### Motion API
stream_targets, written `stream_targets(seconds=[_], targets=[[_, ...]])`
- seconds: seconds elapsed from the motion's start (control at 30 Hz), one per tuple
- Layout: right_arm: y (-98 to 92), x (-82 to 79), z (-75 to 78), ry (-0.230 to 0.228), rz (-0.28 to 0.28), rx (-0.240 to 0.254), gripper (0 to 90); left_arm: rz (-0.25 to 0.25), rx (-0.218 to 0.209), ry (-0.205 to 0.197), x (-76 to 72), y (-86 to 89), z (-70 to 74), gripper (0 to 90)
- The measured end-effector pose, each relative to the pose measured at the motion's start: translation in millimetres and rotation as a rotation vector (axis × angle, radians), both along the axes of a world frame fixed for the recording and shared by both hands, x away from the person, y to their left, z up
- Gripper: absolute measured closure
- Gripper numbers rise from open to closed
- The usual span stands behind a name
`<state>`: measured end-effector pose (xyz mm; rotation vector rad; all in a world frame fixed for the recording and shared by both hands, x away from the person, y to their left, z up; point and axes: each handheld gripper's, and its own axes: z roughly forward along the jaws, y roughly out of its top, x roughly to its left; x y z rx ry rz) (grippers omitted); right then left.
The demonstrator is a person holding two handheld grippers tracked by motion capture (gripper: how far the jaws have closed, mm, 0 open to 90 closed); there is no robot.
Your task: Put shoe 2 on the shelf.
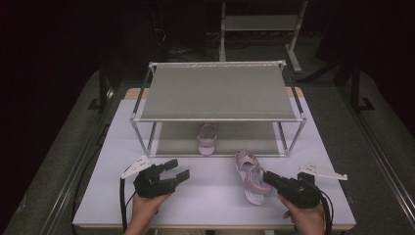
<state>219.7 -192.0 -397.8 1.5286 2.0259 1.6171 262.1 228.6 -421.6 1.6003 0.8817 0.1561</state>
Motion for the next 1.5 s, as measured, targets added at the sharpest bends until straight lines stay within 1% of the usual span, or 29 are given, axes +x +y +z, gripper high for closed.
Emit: stream_targets(seconds=[0.1,0.43,0.63,0.7,0.8,1.07,1.13,1.23,1.3,1.5], targets=[[2.2,2.4,0.8,-0.007,-0.006,0.006,82.8,-0.001,0.002,-0.004,0.0,0.2,0.3,27.9],[8.2,10.2,-1.2,-0.002,-0.03,0.028,82.7,-0.003,-0.001,0.0,0.9,1.3,-0.5,27.9],[11.5,14.8,-2.1,-0.001,-0.048,0.041,82.8,-0.004,-0.012,0.009,1.2,1.9,-1.2,27.8],[12.8,16.8,-2.9,-0.001,-0.057,0.049,82.7,-0.005,-0.009,0.008,1.1,1.5,-1.2,27.8],[16.3,19.7,-3.9,-0.007,-0.068,0.055,82.7,-0.004,-0.019,0.012,1.8,2.9,-1.4,27.8],[28.7,28.8,-9.0,-0.021,-0.106,0.092,82.7,-0.003,-0.018,0.009,1.3,5.0,-0.7,27.8],[31.8,32.1,-10.5,-0.024,-0.116,0.108,82.7,-0.002,-0.017,0.007,1.1,5.2,-0.6,27.8],[35.8,37.4,-12.8,-0.031,-0.125,0.116,82.7,-0.002,-0.012,0.006,1.2,5.6,-0.6,27.8],[37.4,40.8,-14.3,-0.038,-0.138,0.117,82.7,-0.003,-0.012,0.006,1.9,6.2,-0.9,27.8],[39.3,49.4,-19.1,-0.046,-0.17,0.151,82.7,-0.006,-0.008,0.004,2.1,6.6,-0.9,27.8]])
